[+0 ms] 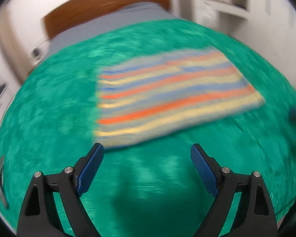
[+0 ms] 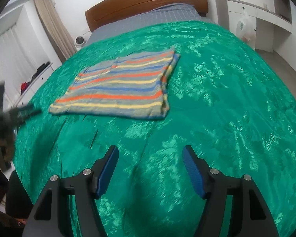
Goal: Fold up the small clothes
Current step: 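Raise both grippers above the folded sweater, then grasp the sweater's long edge with the left gripper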
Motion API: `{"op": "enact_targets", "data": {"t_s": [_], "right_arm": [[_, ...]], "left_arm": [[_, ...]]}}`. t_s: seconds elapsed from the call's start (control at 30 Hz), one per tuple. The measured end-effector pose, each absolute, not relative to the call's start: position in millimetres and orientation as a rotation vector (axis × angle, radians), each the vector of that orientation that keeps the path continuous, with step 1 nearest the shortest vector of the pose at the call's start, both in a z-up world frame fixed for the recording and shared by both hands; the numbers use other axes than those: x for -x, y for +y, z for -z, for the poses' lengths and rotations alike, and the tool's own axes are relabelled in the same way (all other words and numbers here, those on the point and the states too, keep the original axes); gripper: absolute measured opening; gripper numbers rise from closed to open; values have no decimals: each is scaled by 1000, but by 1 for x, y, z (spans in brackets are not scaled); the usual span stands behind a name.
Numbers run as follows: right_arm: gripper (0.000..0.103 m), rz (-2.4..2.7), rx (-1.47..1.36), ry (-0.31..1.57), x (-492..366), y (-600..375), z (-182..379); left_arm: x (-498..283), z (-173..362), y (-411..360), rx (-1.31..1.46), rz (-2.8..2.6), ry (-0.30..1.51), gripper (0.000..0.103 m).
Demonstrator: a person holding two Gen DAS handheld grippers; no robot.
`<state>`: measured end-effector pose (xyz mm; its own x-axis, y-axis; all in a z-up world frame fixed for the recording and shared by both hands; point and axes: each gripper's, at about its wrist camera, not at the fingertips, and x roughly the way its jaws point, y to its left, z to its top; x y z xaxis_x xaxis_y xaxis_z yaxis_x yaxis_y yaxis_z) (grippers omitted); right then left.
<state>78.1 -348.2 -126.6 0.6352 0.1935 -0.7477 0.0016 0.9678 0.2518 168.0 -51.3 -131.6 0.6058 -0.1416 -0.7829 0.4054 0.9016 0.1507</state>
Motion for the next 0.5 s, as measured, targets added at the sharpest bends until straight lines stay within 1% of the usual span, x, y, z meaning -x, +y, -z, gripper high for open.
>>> {"op": "enact_targets", "data": {"t_s": [0.1, 0.23, 0.3, 0.37, 0.4, 0.47, 0.5], "right_arm": [[67, -114, -259, 873, -89, -366, 126], [67, -163, -319, 887, -124, -397, 129], [67, -202, -372, 904, -152, -412, 133], [67, -236, -413, 915, -177, -421, 137], [67, -270, -453, 933, -199, -427, 143], [67, -290, -500, 964, -230, -434, 151], [67, -288, -530, 977, -253, -438, 157]], "left_arm": [[-159, 153, -110, -424, 448, 849, 91], [-165, 170, -188, -511, 560, 805, 91], [-177, 179, -224, -519, 587, 812, 91], [-189, 188, -252, -498, 603, 827, 88], [-194, 191, -267, -490, 614, 825, 85], [-195, 194, -282, -505, 634, 801, 71], [-195, 195, -288, -516, 652, 786, 47]]}}
